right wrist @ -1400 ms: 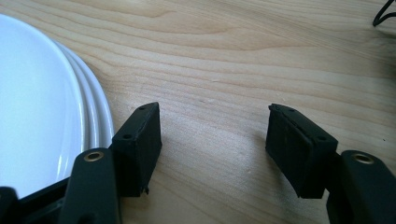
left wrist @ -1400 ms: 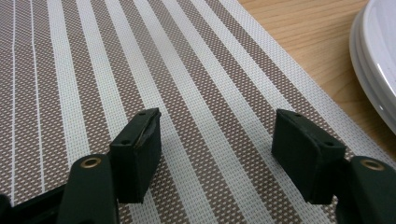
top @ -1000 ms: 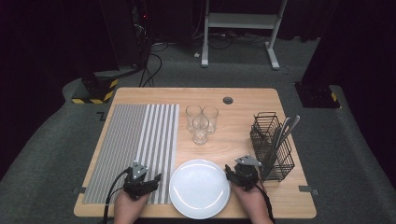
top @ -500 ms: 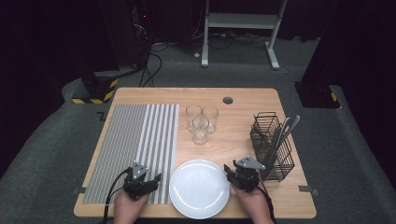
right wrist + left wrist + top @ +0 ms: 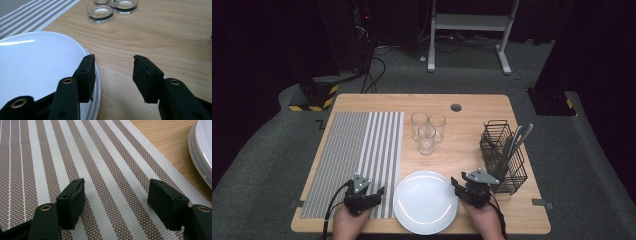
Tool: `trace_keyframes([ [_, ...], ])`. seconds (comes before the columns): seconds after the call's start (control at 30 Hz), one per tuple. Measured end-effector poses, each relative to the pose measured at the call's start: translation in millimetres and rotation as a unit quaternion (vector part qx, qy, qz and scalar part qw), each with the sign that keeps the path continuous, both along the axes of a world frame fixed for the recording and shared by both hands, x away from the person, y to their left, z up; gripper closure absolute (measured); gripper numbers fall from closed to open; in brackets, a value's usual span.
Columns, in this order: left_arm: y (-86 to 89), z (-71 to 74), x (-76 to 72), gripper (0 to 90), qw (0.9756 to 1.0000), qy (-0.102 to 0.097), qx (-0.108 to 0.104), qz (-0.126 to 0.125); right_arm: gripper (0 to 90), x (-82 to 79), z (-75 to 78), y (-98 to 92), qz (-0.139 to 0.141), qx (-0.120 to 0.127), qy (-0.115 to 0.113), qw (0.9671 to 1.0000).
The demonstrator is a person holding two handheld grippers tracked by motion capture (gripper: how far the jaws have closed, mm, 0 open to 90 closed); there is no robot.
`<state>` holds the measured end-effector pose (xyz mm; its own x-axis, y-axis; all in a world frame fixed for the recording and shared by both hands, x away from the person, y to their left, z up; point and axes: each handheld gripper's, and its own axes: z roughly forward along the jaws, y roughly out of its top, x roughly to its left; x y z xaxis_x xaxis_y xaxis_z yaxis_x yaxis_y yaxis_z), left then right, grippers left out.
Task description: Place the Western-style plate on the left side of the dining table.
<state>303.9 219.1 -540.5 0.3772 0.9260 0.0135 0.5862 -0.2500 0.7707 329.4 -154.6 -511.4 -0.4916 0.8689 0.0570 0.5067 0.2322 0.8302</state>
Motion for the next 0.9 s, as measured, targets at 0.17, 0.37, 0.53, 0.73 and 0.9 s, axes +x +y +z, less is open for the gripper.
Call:
trace_keyframes([
  [0.17,0.0,0.0,-0.1,30.3,1.0000,0.000,0.000,0.000,52.1,-2.7,1.6,-1.6,0.006,0.013,0.006,0.9999],
  [0.37,-0.1,0.0,-0.1,30.3,1.0000,0.001,0.000,0.000,53.4,-7.2,3.1,-3.2,0.016,0.024,0.009,0.9995],
  [0.53,-0.1,0.1,0.1,30.3,1.0000,0.001,0.000,0.000,56.2,-12.0,2.0,-1.7,0.029,0.019,0.004,0.9994],
  [0.73,0.4,0.5,0.6,30.6,1.0000,0.003,-0.002,-0.001,58.0,-14.4,-0.6,0.2,0.034,0.020,0.007,0.9992],
  [0.9,0.6,1.1,1.1,30.6,1.0000,0.006,-0.001,-0.002,59.6,-14.1,-2.6,-0.2,0.040,0.034,0.020,0.9984],
])
